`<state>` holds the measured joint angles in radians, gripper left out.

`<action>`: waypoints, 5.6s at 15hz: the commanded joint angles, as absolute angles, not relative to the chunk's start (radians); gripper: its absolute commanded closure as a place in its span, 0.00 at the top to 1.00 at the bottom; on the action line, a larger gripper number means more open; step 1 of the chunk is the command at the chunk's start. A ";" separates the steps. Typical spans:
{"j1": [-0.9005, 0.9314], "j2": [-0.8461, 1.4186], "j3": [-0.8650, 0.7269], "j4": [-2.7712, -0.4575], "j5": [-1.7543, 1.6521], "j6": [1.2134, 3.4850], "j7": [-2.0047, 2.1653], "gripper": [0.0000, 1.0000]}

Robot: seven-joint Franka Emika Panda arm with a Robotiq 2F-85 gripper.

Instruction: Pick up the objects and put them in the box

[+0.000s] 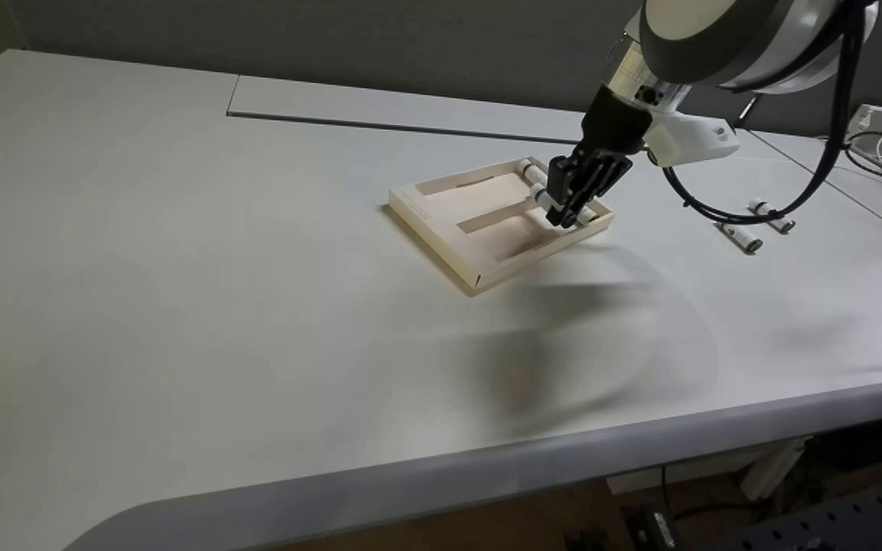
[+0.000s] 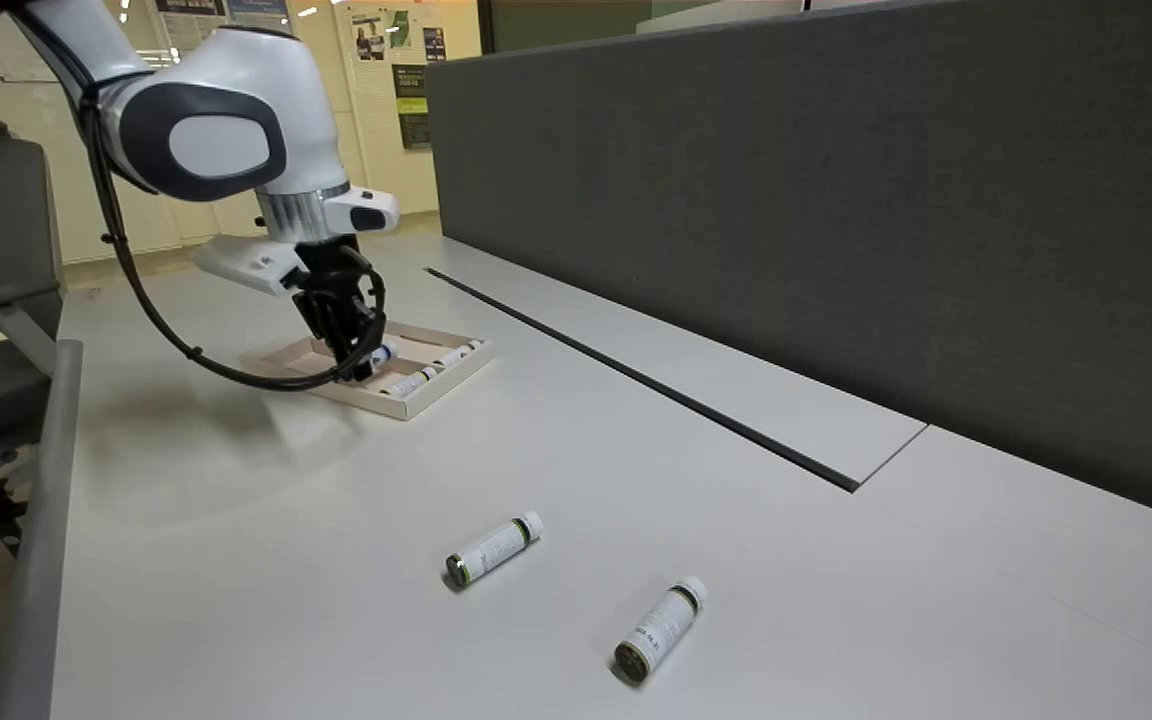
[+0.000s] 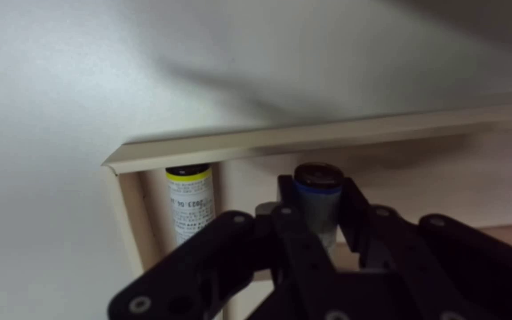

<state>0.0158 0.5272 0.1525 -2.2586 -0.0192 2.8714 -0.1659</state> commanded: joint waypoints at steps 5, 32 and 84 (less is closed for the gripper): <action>-0.012 0.556 0.156 -2.228 -0.005 2.860 -0.172 0.07; -0.066 0.532 0.179 -2.221 0.059 2.707 -0.217 0.54; -0.125 0.215 0.023 -2.367 0.021 2.681 -0.247 0.40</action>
<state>-0.1323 0.3206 0.0427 -2.3359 0.0445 2.7385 -0.2505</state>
